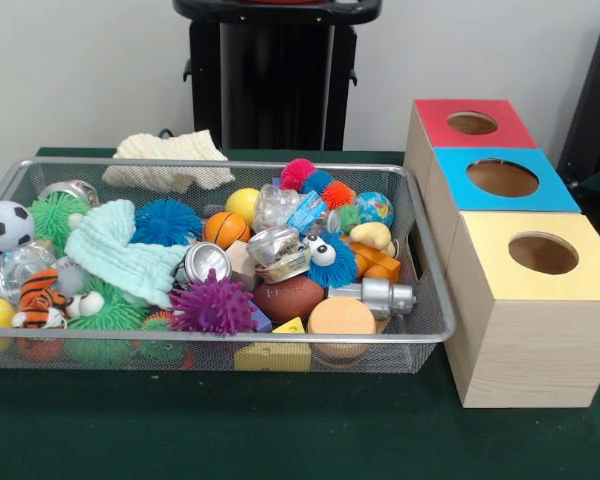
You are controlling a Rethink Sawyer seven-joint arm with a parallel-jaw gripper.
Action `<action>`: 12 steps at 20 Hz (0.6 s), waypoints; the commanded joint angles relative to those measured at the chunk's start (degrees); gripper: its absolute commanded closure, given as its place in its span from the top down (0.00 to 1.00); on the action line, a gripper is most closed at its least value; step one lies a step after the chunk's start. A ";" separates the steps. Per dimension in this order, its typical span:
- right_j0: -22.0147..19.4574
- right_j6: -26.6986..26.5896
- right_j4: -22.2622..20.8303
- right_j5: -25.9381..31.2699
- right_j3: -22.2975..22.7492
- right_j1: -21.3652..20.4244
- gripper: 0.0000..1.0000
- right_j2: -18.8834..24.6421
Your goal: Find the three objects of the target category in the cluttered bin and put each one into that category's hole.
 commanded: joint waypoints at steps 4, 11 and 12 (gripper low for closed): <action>-4.17 2.28 -4.19 -0.49 -10.30 -2.64 0.00 5.82; -5.59 2.90 -4.12 0.45 -12.85 -3.67 0.00 6.17; -5.83 3.04 -3.98 0.71 -13.29 -3.82 0.00 6.02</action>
